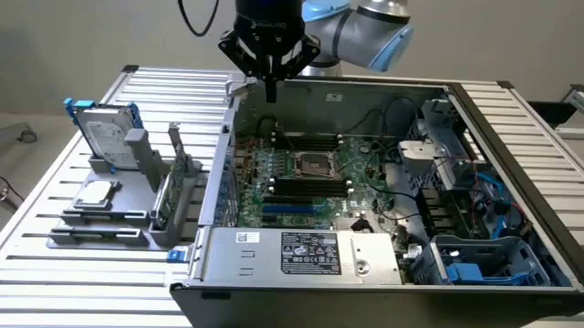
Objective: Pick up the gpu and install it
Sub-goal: 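Reach for the gpu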
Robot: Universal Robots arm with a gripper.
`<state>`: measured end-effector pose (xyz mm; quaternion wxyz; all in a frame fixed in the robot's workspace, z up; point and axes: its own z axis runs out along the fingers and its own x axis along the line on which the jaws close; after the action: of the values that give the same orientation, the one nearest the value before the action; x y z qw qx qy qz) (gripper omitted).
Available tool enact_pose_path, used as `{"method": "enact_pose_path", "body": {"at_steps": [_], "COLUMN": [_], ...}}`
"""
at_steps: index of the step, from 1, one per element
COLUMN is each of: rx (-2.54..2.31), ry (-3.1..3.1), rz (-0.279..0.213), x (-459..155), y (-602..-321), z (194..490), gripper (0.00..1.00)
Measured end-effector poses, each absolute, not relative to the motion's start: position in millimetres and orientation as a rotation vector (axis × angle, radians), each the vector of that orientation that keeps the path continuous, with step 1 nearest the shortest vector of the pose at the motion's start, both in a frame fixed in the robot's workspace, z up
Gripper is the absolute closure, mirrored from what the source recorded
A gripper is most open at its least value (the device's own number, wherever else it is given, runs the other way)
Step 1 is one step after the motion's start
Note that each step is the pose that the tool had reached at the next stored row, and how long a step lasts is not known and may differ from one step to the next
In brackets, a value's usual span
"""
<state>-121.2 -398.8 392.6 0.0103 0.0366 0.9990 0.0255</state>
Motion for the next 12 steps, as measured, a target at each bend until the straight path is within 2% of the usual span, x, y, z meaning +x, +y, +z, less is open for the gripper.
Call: {"method": "enact_pose_path", "body": {"at_steps": [12], "rx": [0.114], "ry": [3.118], "rz": [0.08], "x": [-130.0], "y": [-398.9], "z": [392.6], "gripper": [0.89]}}
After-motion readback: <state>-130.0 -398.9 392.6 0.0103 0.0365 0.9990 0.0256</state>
